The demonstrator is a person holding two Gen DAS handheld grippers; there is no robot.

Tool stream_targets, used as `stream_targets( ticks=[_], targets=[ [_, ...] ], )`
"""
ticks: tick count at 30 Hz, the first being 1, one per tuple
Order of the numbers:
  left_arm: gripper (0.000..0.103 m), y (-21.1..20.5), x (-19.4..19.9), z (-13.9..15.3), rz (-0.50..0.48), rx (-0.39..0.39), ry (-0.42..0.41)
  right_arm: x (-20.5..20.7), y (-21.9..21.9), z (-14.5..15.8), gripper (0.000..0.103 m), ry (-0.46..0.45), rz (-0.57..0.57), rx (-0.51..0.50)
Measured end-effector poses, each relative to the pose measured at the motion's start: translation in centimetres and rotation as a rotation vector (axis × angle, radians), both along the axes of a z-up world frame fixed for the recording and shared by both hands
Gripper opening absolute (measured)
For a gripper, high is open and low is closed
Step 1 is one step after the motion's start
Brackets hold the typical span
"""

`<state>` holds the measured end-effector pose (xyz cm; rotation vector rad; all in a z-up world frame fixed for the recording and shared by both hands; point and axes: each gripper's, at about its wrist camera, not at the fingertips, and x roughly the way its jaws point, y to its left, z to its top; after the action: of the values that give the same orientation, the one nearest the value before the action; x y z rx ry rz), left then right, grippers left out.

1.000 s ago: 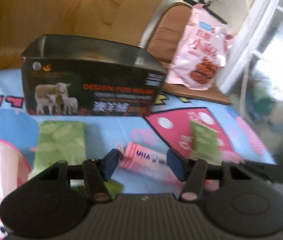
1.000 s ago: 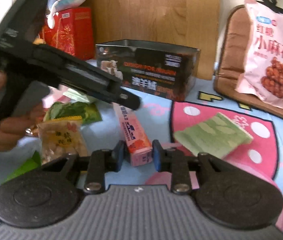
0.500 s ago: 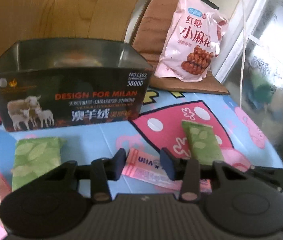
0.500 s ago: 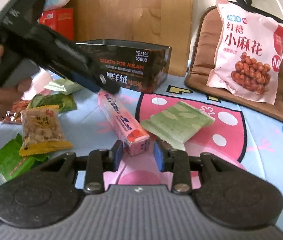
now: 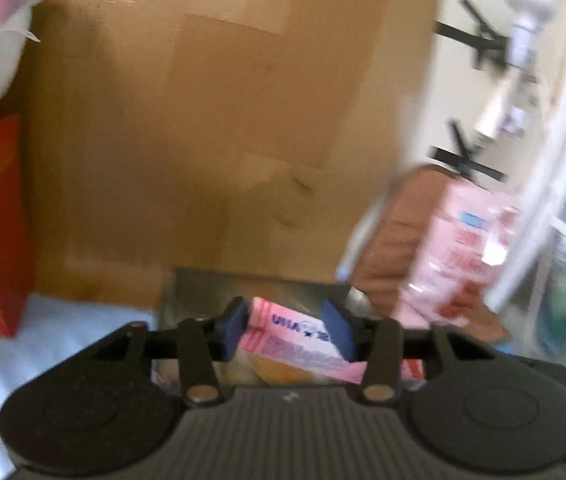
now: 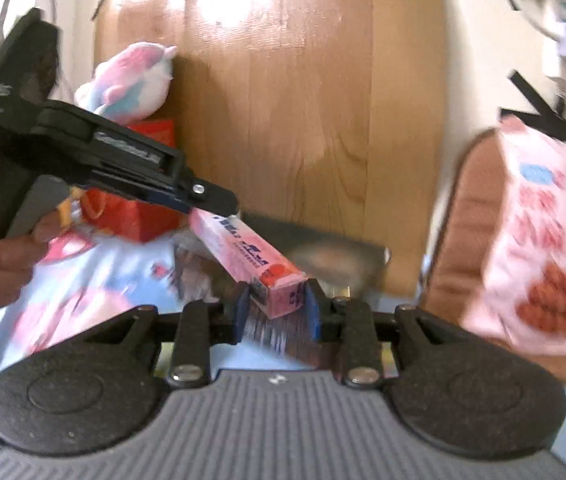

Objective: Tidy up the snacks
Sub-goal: 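Lower the pink tube into the black tin box and release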

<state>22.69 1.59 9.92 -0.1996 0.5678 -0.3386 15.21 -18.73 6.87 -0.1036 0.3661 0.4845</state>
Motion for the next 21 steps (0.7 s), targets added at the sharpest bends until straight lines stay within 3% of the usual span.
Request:
stream_targets(
  ticks=[1,3,6,9,12,15,21],
  targets=[
    [0.059,0.0,0.9,-0.4,0.020,0.023,0.003,1.4,0.7,0.0,0.036,0.002,-0.003,-0.004],
    [0.058,0.1,2.1,-1.1,0.045,0.061,0.030,4.1,2.3,-0.6,0.041,0.006,-0.002,-0.021],
    [0.059,1.3,0.4,-1.7,0.030,0.031,0.025,5.3,3.8,-1.5,0.043,0.030,-0.015,-0.051],
    [0.059,3.5,-2.5,-2.3,0.018,0.000,0.018,3.2,1.9,-1.3,0.046,0.027,0.000,0.013],
    [0.059,5.9,-5.4,-3.5,-0.003,-0.070,0.076,0.3,-0.6,-1.9,0.051,0.069,0.020,0.060],
    [0.059,6.8,-8.4,-4.5,-0.010,-0.077,0.097,-3.5,-2.1,-3.2,0.051,0.117,0.016,0.068],
    [0.059,7.3,-12.5,-5.8,-0.033,-0.111,0.122,-9.3,-5.6,-4.6,0.051,0.112,-0.117,0.047]
  ],
)
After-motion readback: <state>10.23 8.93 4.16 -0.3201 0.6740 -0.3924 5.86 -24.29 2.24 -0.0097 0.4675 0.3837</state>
